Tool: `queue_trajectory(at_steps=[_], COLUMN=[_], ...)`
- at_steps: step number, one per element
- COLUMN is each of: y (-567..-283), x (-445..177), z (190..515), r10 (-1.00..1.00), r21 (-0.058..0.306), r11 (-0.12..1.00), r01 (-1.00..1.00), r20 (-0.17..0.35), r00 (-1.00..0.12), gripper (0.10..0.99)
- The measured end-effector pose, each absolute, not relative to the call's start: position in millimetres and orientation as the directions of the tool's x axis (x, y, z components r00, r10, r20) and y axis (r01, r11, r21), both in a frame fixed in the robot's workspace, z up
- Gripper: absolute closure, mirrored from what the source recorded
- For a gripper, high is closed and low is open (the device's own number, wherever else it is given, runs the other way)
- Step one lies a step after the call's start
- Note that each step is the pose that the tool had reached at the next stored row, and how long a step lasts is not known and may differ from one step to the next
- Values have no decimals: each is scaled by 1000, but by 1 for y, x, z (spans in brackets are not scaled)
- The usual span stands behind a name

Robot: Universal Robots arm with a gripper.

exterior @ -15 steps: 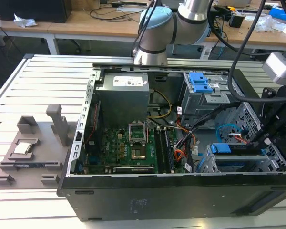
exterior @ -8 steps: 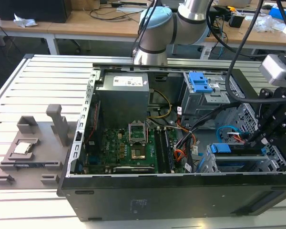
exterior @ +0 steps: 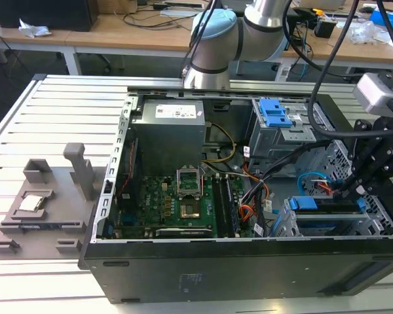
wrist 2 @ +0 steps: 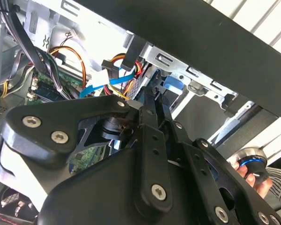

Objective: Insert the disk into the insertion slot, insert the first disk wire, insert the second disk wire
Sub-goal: 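Insert the first disk wire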

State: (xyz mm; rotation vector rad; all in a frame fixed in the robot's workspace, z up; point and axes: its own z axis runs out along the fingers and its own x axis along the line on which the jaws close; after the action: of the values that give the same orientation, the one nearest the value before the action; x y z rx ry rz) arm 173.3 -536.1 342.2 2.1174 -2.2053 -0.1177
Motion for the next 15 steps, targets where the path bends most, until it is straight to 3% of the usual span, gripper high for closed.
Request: queue_trajectory(at_steps=[15], y=[-537], x=[178], z=[331], r10=[-999], r21=[115], r11=[41], r01=[-992], r20=[7], r00=[-40], gripper=[906])
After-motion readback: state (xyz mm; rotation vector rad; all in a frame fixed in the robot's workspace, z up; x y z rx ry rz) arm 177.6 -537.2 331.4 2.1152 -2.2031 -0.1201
